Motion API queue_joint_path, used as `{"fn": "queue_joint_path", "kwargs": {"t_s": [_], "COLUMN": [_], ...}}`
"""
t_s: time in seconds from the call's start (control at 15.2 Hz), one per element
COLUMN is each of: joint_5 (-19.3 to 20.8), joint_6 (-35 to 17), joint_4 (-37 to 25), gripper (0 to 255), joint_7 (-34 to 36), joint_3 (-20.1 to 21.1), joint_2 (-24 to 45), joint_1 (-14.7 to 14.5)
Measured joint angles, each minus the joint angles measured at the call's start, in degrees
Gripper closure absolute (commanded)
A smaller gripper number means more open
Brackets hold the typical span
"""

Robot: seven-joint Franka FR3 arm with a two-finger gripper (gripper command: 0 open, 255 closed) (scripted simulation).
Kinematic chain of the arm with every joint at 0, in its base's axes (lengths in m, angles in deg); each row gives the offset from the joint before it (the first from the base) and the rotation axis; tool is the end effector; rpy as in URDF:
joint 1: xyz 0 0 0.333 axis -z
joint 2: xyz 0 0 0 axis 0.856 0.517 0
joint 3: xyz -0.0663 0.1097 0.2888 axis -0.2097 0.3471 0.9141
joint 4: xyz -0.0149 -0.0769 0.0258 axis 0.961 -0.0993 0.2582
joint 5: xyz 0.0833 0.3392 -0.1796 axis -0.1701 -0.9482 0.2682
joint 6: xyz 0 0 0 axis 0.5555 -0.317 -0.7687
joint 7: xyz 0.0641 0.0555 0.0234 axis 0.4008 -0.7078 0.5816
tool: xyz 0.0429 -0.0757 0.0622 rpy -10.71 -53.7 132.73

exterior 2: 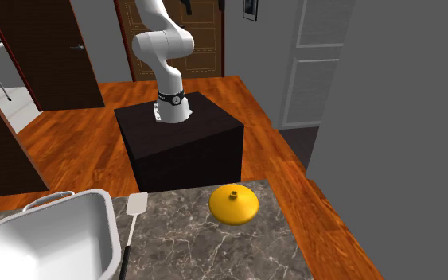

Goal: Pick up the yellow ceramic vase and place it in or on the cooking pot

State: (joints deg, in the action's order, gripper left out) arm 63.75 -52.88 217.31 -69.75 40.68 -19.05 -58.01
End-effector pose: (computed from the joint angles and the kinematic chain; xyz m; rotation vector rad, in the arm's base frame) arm 0.3236 0.0123 0.6259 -3.0506 0.2381 -0.1622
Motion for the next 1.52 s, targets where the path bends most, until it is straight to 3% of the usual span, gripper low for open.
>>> {"fn": "queue_joint_path", "kwargs": {"t_s": [0.13,0.53,1.52], "joint_5": [0.08,0.77,3.5], "joint_6": [-0.75,-10.47,-34.74], "joint_4": [0.33,4.87,5.13], "gripper": [0,0,0], "joint_7": [-0.11,-0.97,-1.89], "joint_3": [-0.01,0.25,0.65], "joint_2": [0.53,6.84,33.52], "joint_1": [0.03,0.31,1.46]}}
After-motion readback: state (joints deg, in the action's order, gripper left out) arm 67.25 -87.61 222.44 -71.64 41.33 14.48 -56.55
